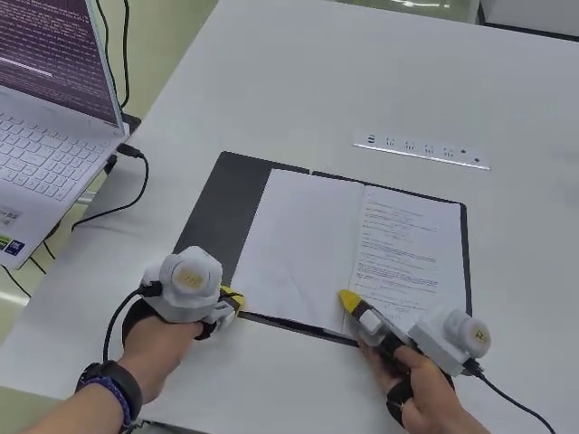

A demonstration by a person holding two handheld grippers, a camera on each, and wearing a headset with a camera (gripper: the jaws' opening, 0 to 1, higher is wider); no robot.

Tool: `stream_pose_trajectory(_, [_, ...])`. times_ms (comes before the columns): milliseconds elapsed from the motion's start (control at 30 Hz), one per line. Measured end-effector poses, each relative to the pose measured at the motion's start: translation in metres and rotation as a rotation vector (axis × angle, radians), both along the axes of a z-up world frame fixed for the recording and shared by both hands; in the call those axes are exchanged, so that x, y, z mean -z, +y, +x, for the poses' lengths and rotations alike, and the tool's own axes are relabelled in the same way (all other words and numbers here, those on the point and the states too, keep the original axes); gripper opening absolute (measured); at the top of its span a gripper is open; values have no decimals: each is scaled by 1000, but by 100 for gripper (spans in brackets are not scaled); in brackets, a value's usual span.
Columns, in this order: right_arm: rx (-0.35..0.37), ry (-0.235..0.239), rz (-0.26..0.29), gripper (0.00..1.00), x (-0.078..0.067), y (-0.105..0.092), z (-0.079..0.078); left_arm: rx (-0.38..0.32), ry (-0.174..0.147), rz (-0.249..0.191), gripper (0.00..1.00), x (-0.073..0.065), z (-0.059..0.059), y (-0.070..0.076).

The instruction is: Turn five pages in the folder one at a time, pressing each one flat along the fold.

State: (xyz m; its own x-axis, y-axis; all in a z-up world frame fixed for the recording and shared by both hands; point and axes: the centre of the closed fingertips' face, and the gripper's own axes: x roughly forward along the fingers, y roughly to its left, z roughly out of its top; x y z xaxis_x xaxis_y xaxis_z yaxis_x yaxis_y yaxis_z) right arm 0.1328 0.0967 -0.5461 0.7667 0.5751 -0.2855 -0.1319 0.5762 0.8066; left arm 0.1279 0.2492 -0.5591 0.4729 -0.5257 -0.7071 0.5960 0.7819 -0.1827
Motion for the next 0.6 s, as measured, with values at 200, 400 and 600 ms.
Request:
stream_pose_trajectory(200, [-25, 5, -6, 0, 1, 3, -11, -5, -4, -3, 0, 0, 0, 0])
stream_pose_trajectory(400, [-31, 10, -6, 0, 1, 5, -20, -5, -8, -3, 0, 0, 0, 0])
stream_pose_trajectory(600, [-40, 19, -11, 0, 1, 7, -27, -13, -11, -3, 0, 0, 0, 0])
